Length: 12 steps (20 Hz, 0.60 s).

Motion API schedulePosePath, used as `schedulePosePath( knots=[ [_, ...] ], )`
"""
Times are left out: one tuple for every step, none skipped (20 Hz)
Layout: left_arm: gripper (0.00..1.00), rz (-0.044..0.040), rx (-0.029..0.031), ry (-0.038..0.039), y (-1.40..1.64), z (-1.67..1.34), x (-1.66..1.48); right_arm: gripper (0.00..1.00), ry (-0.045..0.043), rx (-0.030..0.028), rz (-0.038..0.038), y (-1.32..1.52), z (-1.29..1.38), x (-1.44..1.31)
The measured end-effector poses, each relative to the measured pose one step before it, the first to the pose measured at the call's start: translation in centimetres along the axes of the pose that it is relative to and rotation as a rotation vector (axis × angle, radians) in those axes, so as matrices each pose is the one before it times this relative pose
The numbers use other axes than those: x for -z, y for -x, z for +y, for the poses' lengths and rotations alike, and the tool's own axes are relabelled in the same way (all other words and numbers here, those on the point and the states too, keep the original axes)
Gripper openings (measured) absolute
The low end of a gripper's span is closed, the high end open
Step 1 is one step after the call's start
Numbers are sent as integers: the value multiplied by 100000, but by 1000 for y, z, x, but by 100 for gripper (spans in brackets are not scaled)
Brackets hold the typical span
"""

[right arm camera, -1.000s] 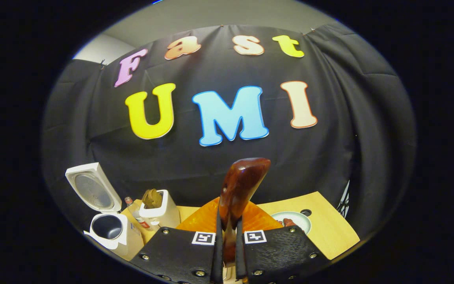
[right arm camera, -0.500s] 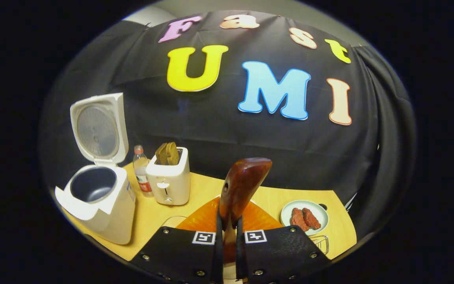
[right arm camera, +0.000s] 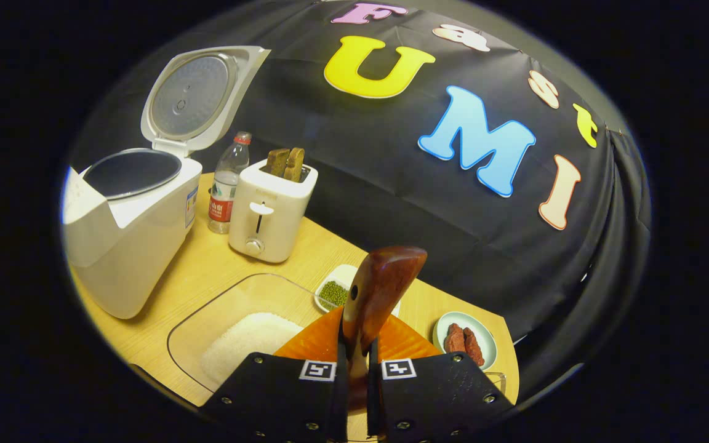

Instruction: Close the left gripper, press the button to open the rice cooker; take a wooden spoon from the chopstick holder with the right hand, scoop a spoonful of rice and pour it into the rice cooker, then put the wooden spoon back into the chopstick holder.

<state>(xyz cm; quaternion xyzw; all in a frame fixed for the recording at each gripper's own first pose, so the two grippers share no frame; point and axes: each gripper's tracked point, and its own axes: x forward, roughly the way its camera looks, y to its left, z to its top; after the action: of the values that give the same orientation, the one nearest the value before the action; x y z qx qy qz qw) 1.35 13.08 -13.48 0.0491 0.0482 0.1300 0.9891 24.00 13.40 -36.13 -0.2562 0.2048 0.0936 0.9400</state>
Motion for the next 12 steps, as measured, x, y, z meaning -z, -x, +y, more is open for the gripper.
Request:
schedulePosePath(
  knots=[
    [97,130,-22,-134,-76,78,-24,13,-977,-762,576,-135,502,288],
    [97,259,309,-109,26,-41,254,13,-1407,-900,948,-34,351,126],
    [96,390,-40,271,-4,93,179,13,-1804,-1125,669,-9,275,111],
    [96,512,197,536,-14,24,186,13,-1994,-199,453,-59,39,-58],
    [96,443,-233,394,-156,167,74,13,-2286,-391,722,-100,54,39],
    [96,303,63,415,-133,21,202,13,-3320,-749,791,16,182,-24],
    [96,430,-113,83,-29,158,67,13,-4219,-1331,1237,-60,356,90],
    [96,181,83,-87,-4,142,48,13,-4035,-897,917,-32,258,-43],
    [97,139,-47,-209,44,47,-4,13,-4482,-1268,1361,-109,284,123],
    [97,-145,15,-133,-189,115,26,13,-4148,-494,670,-40,94,-71],
    [97,19,138,-67,2,86,-180,13,-4383,-1007,1090,-76,174,181],
    [96,144,352,152,-9,67,-77,13,-4019,-270,1061,-66,37,-45]
  ],
)
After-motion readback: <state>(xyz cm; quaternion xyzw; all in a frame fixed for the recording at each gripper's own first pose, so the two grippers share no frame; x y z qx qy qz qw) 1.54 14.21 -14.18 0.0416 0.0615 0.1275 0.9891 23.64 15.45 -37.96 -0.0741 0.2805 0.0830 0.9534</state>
